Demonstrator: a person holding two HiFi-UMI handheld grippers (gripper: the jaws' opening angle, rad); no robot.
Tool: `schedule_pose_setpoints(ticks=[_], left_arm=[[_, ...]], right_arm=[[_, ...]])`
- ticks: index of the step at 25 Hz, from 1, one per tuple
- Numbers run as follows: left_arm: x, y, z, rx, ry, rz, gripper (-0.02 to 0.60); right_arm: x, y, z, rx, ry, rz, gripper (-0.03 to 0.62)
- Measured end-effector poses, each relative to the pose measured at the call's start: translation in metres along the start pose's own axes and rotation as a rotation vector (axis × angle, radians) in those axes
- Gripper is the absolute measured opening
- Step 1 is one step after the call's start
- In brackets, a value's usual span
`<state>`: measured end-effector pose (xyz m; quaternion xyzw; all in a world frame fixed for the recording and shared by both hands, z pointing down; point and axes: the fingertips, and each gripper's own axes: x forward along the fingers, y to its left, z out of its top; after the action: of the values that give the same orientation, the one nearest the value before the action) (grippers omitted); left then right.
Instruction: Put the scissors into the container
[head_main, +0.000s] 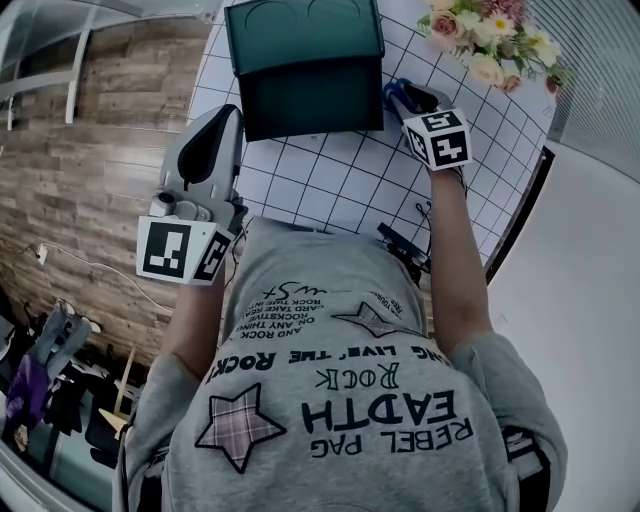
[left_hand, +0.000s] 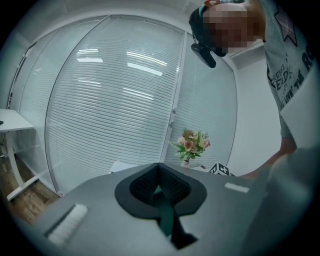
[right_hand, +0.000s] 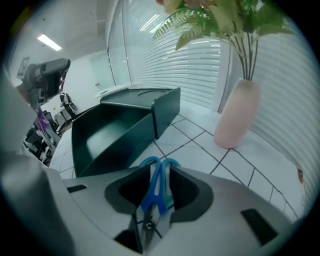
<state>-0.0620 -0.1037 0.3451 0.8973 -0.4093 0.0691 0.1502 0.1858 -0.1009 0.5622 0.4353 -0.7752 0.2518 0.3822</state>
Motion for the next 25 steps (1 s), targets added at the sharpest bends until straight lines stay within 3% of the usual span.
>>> schedule_pose_setpoints(ticks=[14,25], left_arm=[[0.001,-0.002,0.005,0.005,-0.010,-0.004,0.009],[0.000,-0.005,0.012,0.013,-0.029,-0.009,0.009]], right_arm=[[0.000,-0.005,-0.002,0.027,0.081,-0.009,0.087],[-0.029,-0.015,0.007,0.083,-0.018,-0.046,0.086]])
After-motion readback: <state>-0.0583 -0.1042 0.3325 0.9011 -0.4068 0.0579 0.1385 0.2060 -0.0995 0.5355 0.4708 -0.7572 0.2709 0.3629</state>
